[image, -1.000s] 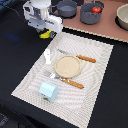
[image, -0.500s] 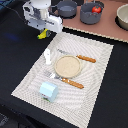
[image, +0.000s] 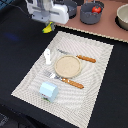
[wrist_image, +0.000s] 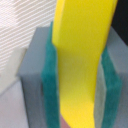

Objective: Interact with the objects in diverse but meaningful ways.

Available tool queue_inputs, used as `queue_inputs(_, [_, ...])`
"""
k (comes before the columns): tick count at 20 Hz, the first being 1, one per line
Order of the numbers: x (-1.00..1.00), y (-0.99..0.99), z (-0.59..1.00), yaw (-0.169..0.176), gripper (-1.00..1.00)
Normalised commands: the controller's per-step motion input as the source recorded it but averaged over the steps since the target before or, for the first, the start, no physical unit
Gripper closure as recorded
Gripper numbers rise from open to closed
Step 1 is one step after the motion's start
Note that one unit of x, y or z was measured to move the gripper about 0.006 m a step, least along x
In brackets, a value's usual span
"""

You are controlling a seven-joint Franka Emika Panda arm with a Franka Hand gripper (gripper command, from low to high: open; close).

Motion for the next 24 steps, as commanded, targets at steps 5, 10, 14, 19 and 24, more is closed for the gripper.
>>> queue_inputs(5, [0.68,0.00,0.26,0.047,1.00])
queue_inputs(10, [0.69,0.00,0.26,0.066,1.00])
queue_inputs(14, [0.38,0.00,0.40,0.145,1.00])
queue_inputs(19, [0.20,-0.02,0.35,0.194,1.00])
queue_inputs(24, [0.31,-0.09,0.31,0.170,1.00])
